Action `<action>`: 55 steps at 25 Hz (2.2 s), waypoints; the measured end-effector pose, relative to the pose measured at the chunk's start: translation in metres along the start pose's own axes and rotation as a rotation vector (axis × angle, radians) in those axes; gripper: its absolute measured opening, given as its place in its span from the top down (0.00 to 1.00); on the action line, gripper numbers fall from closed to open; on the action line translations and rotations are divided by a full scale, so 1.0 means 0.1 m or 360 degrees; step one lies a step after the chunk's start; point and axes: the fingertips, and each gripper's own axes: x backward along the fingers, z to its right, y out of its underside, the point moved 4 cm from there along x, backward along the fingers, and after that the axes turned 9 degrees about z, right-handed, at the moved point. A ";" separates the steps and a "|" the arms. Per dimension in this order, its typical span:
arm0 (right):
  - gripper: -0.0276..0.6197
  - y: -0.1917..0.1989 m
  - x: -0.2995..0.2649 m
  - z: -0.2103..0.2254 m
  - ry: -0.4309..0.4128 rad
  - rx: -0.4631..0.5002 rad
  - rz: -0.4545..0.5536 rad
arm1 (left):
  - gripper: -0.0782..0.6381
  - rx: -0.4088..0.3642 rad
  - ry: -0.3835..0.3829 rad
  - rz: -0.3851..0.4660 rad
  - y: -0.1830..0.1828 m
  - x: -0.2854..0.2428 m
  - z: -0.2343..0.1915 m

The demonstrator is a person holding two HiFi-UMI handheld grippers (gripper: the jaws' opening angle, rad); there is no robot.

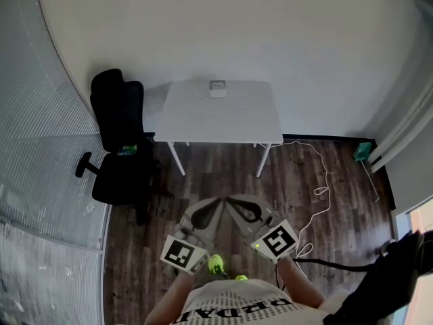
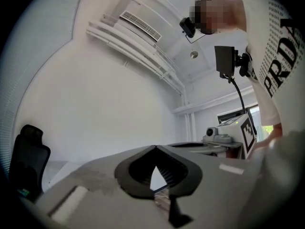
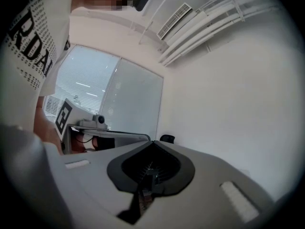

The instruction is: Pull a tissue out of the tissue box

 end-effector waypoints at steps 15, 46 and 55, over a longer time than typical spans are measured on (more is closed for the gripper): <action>0.95 0.11 -0.58 0.23 0.0071 0.0044 -0.0003 | 0.90 -0.0010 0.0070 0.0009 -0.04 -0.17 -0.63; 0.95 0.54 -0.60 2.24 -0.0063 -0.0091 0.0015 | 0.90 -0.0092 -0.0134 -0.0047 0.56 -2.03 -1.01; 0.95 0.64 -0.64 2.50 -0.0102 -0.0135 0.0031 | 0.90 -0.0086 -0.0194 -0.0065 0.69 -2.23 -1.08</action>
